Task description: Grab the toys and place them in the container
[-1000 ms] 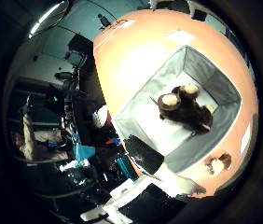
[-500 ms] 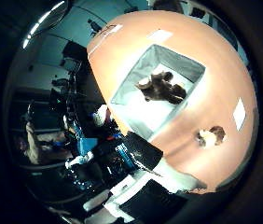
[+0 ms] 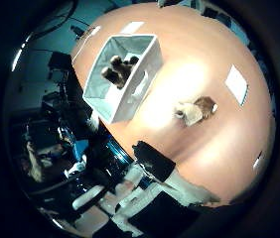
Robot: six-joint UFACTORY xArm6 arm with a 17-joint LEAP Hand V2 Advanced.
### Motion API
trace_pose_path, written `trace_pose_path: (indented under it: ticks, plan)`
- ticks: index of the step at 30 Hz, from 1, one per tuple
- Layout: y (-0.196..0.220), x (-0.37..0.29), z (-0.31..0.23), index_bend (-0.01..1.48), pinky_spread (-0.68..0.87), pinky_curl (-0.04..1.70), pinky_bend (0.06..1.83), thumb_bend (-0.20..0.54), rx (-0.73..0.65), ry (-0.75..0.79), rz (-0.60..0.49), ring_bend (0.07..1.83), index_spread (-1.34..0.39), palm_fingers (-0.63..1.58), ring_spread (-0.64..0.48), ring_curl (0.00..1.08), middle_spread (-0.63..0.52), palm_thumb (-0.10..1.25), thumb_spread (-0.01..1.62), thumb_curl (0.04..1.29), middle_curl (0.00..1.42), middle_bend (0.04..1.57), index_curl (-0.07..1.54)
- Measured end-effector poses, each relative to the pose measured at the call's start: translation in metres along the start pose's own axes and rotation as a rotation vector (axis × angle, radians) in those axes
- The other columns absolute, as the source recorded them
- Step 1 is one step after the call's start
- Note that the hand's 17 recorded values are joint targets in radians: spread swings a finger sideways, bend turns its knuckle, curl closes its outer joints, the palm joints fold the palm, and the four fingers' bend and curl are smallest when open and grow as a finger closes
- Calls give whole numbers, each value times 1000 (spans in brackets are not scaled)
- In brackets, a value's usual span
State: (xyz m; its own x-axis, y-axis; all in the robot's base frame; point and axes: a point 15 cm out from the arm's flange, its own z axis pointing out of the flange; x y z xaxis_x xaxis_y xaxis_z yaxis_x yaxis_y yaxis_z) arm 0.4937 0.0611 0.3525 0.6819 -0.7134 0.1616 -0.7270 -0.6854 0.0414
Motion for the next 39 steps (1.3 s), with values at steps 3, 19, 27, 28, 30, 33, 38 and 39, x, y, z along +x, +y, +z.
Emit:
trace_pose_path:
  ticks: [3, 19, 27, 28, 30, 33, 38, 39]
  plan:
    - [8, 12, 31, 157, 371, 312, 319, -21, -16, 61, -14, 306, -413, 159, 76, 243, -40, 508, 1103, 274, 350, 221, 271]
    - [33, 9, 134, 162, 352, 308, 295, -19, -91, 161, -83, 273, -414, 160, 78, 254, -39, 589, 1077, 293, 349, 197, 273]
    - [32, 2, 167, 167, 349, 312, 288, -21, -141, 140, -98, 250, -418, 152, 77, 257, -52, 635, 1061, 305, 338, 191, 286]
    - [31, 3, 168, 168, 349, 312, 287, -22, -143, 140, -97, 248, -419, 153, 77, 258, -52, 636, 1060, 305, 337, 190, 286]
    - [29, 4, 171, 171, 349, 312, 283, -22, -144, 148, -101, 242, -419, 158, 72, 259, -61, 644, 1055, 307, 336, 190, 290]
    - [24, 4, 177, 177, 349, 309, 271, -21, -153, 165, -105, 235, -418, 170, 66, 259, -78, 657, 1048, 310, 333, 187, 297]
    - [11, 10, 180, 194, 346, 304, 239, -20, -155, 185, -104, 208, -408, 196, 55, 258, -138, 669, 1042, 312, 322, 181, 318]
    - [8, 11, 180, 200, 342, 302, 229, -21, -154, 186, -104, 199, -395, 204, 53, 257, -153, 675, 1039, 313, 317, 176, 327]
